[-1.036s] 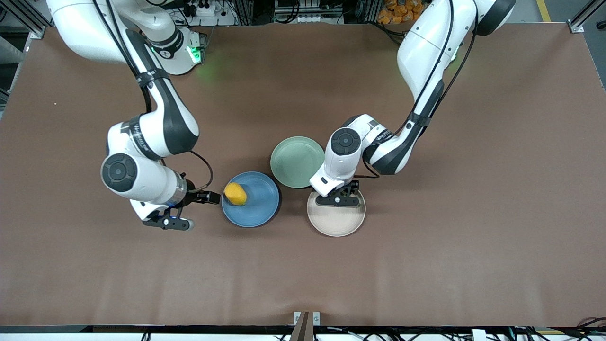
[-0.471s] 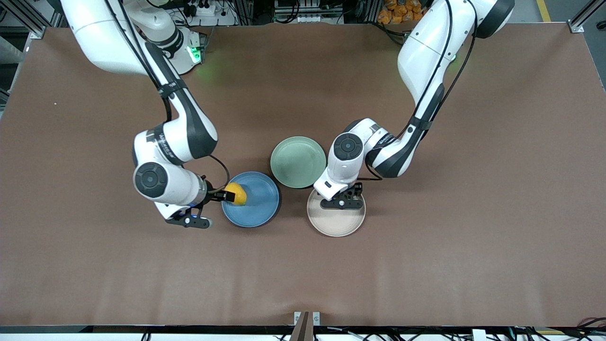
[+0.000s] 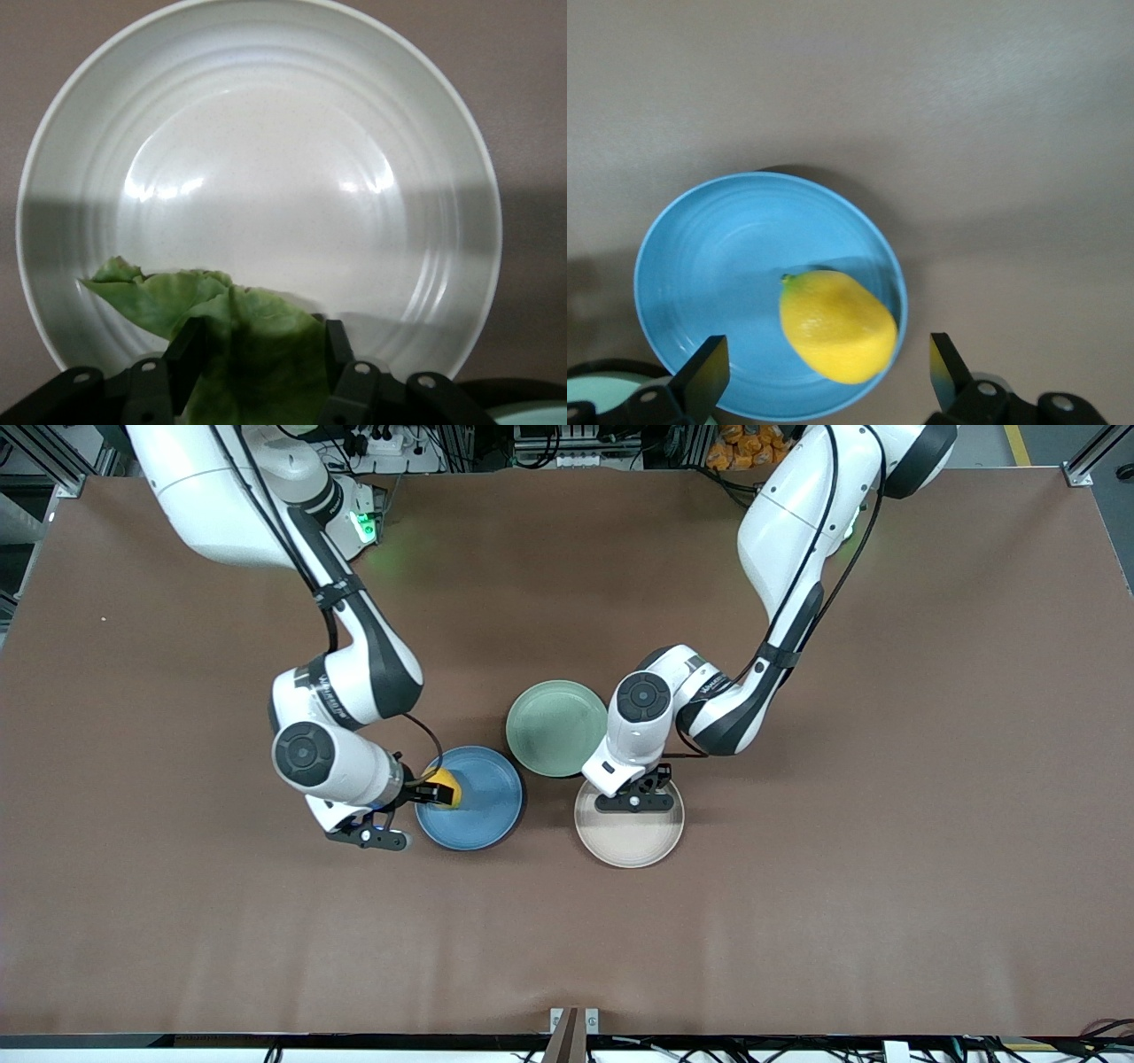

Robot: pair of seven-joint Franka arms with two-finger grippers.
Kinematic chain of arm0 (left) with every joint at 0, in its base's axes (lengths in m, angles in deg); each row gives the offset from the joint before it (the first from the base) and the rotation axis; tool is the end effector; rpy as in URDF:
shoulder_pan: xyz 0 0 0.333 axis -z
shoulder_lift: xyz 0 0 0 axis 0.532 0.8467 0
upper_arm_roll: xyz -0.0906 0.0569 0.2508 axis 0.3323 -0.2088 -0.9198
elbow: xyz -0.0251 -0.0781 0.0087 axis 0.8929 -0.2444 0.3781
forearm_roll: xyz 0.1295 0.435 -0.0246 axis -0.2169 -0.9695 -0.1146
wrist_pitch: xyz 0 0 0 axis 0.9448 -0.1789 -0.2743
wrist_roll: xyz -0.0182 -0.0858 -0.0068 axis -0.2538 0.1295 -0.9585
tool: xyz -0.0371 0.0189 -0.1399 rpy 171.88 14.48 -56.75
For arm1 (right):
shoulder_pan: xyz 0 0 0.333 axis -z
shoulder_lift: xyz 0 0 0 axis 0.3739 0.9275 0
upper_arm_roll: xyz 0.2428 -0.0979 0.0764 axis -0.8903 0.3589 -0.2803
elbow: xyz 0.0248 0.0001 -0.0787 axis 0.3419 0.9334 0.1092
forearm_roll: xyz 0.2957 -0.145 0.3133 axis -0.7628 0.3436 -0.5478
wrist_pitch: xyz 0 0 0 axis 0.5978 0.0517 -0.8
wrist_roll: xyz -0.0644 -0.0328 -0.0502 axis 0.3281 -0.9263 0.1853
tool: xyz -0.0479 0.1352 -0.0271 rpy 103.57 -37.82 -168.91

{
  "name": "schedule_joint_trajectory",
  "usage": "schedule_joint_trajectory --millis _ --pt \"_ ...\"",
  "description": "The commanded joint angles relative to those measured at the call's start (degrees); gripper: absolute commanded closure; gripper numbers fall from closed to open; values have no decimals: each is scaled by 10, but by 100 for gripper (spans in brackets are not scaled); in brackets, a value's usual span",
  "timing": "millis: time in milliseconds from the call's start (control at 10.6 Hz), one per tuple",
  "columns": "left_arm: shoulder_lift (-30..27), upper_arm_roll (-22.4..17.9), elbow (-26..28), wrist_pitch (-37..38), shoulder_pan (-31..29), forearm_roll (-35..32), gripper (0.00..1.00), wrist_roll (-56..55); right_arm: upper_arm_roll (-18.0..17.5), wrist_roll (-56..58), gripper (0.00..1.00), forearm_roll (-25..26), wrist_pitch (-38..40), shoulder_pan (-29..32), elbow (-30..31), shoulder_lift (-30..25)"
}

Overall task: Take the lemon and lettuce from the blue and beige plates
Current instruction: 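Lower both grippers and close them on the lettuce and lemon, then lift the lettuce with the left gripper while the right gripper lifts the lemon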

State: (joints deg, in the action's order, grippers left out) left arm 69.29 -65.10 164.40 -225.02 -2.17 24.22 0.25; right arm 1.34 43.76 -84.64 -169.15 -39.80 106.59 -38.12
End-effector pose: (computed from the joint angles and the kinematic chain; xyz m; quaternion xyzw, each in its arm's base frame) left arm 0.5738 -0.4516 0.0750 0.9990 -0.0086 0.0447 0.0017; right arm 0.6593 0.2828 0.1673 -0.9937 0.0909 0.0551 0.0360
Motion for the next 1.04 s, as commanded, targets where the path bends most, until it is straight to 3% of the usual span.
schedule_joint_trajectory --millis 0,188,283,471,942 --pt "5 -7 -7 -1 5 -19 67 -22 4 -25 0 4 -17 -18 3 16" --pt "5 -7 -7 2 5 -19 95 -22 4 -25 0 4 -17 -19 7 17" --pt "4 -7 -7 2 5 -19 100 -22 4 -25 0 5 -17 -20 14 17" --pt "0 -7 -8 3 4 -19 100 -23 5 -25 0 33 -17 -27 28 17" --pt "-44 -6 -12 24 -2 -13 100 -37 4 -25 0 36 -17 -33 51 20"
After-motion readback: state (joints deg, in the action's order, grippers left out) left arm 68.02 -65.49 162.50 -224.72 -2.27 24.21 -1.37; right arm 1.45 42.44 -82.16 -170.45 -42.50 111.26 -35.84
